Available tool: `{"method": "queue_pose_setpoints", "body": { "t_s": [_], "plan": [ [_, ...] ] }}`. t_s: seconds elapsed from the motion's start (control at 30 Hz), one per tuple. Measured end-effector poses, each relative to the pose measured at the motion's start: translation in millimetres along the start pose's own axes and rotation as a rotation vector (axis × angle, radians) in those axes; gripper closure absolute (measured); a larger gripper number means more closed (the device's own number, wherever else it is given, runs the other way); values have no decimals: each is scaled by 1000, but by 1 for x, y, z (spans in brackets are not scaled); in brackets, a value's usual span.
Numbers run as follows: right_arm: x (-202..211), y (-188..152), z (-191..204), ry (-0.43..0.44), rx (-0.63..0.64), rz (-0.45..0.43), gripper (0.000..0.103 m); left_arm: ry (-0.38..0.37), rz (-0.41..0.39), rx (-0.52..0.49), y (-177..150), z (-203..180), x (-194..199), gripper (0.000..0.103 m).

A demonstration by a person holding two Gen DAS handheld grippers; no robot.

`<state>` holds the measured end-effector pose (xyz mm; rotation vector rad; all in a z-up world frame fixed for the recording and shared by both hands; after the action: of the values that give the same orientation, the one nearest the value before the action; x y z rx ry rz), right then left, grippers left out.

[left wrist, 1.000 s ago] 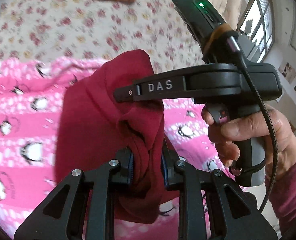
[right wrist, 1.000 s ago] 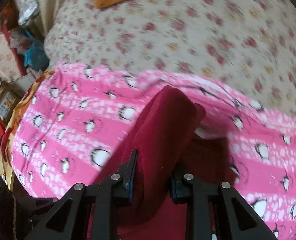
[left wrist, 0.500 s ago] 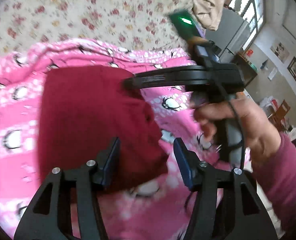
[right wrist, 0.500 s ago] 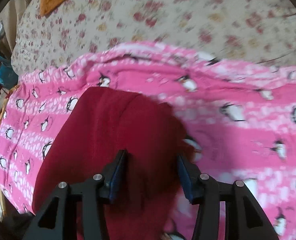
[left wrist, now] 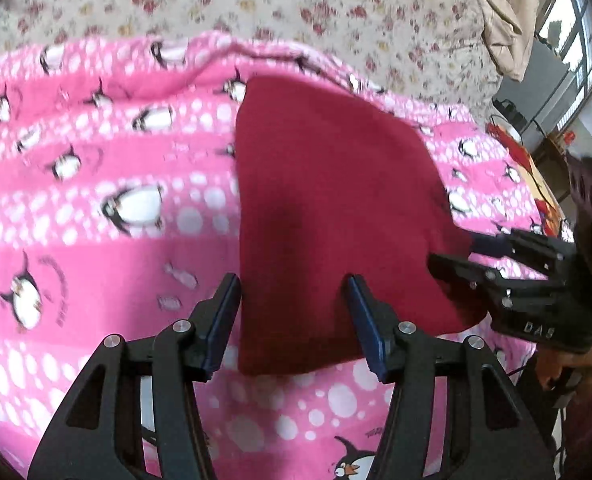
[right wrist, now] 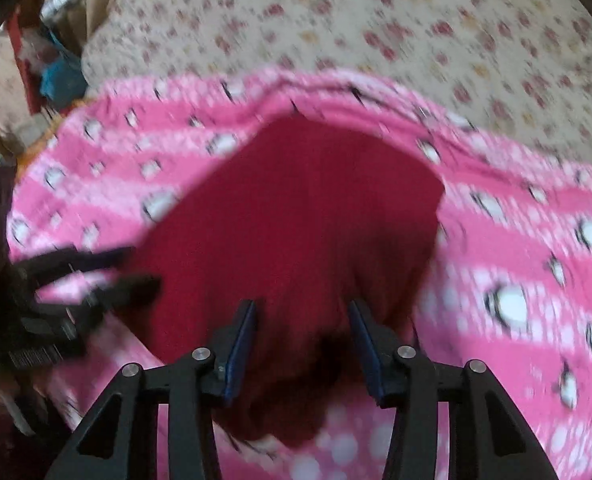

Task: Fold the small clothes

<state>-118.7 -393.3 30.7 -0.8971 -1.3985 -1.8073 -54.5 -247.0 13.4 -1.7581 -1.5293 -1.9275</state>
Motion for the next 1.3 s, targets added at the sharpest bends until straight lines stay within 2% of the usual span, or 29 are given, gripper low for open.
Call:
{"method": "queue_pose_setpoints", "body": {
  "t_s": [0.07,0.17,0.3,0.43,0.5,0.53,0.67,0.87,1.07,1.1,1.13,1.17,1.23,1.3],
  "plan": [
    [-3,-17,-13,15,-35,-1,57,1,0,5,-4,-2,-1,47],
    [2,-22,-31,85,-142,28,57,2,-10,27,-1,-4,8,47],
    [25,-12,-37,122,-179,-43,56,62,-59,14,10,-2,23,47],
    [31,9,-39,58,-223,-127,54,96,-68,23,18,2,21,47],
    [19,19,-40,-6,-242,-121,54,101,-55,31,18,5,15,47],
    [15,20,-40,-12,-246,-119,54,99,-50,34,18,5,12,47],
    [-12,16,-43,-77,-225,-82,53,101,-54,34,15,5,8,40],
    [-14,-4,-60,-13,-297,-89,53,93,-50,40,13,4,5,38],
    [-11,-12,-55,-5,-267,-87,53,93,-45,35,14,4,5,38],
    [-11,-12,-57,15,-284,-82,51,86,-44,36,15,5,6,38],
    [-11,-12,-60,29,-303,-77,44,80,-47,38,15,4,6,38],
    [-10,-12,-65,36,-330,-70,33,67,-49,41,16,6,7,38],
    [-11,-10,-74,54,-373,-68,23,52,-47,45,19,8,7,38],
    [-15,-11,-82,108,-421,-49,22,40,-40,43,22,9,4,38]
  ]
}}
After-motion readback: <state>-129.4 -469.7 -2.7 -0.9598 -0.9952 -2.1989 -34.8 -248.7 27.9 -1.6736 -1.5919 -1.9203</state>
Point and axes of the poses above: each gripper's, at about its wrist camera, not at the fingertips, and x roughly against the way its jaws point, z to its left, y to its top, the point moved 3 cm from there along -x, roughly the way its jaws point, and after that the axes turned 9 degrees about -x, right-handed, at the moved point
